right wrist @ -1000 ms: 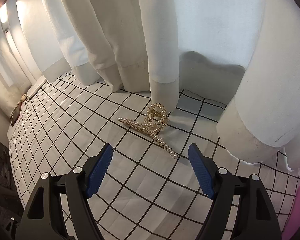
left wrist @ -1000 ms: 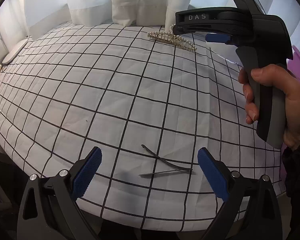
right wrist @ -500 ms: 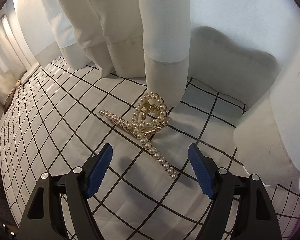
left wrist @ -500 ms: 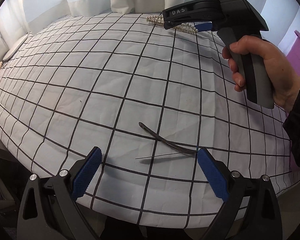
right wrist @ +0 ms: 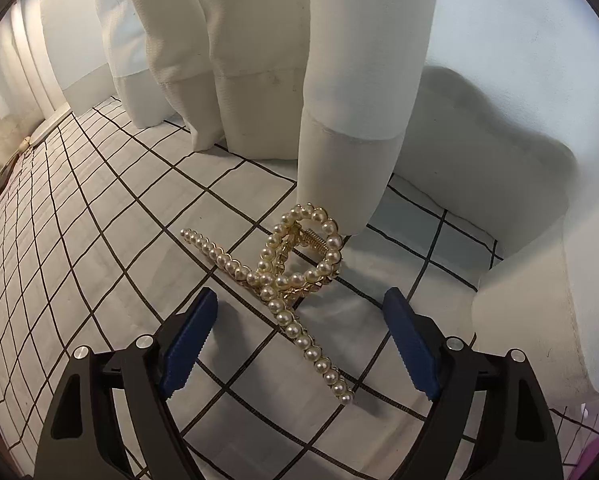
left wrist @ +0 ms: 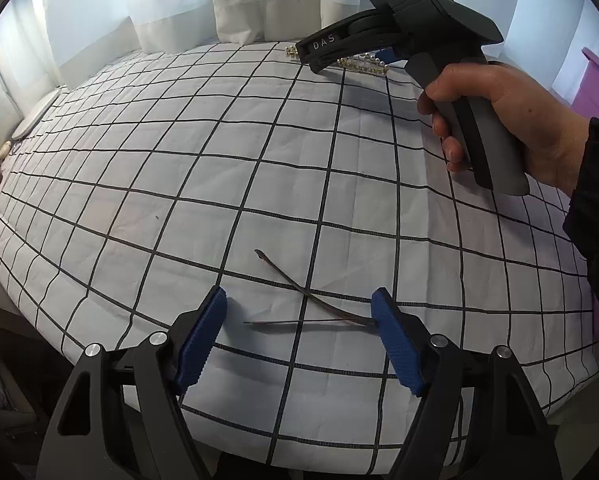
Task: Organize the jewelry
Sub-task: 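Grasp the dark hairpin with the left tool while the right tool grasps the pearl claw clip, then lift hairpin and pearl claw clip and carry both over the pink tub, then open both tools to drop hairpin and claw clip into the tub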
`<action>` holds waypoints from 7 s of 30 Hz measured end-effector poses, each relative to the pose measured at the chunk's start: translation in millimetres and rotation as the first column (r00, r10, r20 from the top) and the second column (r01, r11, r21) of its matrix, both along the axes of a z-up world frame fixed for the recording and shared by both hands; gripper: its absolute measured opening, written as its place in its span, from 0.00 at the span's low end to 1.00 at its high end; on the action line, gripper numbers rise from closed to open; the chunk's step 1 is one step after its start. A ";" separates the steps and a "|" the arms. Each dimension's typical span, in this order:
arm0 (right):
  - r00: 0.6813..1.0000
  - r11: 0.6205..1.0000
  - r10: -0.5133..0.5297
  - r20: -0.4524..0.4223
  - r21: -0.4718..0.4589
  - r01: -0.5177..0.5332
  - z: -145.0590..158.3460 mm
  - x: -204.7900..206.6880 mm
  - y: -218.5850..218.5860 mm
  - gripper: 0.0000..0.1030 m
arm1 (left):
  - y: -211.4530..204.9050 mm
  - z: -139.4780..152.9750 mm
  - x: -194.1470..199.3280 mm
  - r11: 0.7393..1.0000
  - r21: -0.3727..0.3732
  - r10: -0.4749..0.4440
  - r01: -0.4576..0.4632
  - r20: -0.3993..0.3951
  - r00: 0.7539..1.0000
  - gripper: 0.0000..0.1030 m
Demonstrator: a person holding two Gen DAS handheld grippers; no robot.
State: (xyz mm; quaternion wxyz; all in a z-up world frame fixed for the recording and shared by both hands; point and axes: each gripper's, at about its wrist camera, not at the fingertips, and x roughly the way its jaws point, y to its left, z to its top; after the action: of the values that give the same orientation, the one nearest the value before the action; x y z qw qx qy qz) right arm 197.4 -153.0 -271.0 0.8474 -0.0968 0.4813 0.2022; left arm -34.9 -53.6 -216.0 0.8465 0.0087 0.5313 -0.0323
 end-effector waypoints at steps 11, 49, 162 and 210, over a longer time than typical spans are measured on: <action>1.000 1.000 0.011 0.027 0.016 -0.012 3.4 -1.3 5.0 0.66 | -11.2 6.8 -7.2 0.998 -0.027 -0.054 0.055 0.023 0.998 0.35; 0.992 0.985 -0.125 -0.001 0.120 0.124 8.7 -44.6 -33.9 0.44 | 19.1 20.7 11.8 0.998 0.025 -0.050 0.049 0.034 0.998 0.67; 0.461 0.519 -0.851 0.250 0.276 0.809 234.2 -327.7 -378.2 0.13 | -313.2 211.9 -5.4 0.687 -0.046 -0.662 0.725 0.374 0.650 0.08; 0.471 0.487 -0.873 0.124 0.256 0.835 231.7 -315.6 -377.8 0.67 | -300.6 207.3 25.1 0.799 0.005 -0.591 0.601 0.181 0.786 0.93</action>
State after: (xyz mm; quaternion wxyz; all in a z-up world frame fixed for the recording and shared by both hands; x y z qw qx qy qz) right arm -118.2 -530.7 -39.3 0.8900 0.2018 0.3421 -0.2240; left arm -9.8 -354.2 -8.7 0.8359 0.1562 0.4246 -0.3109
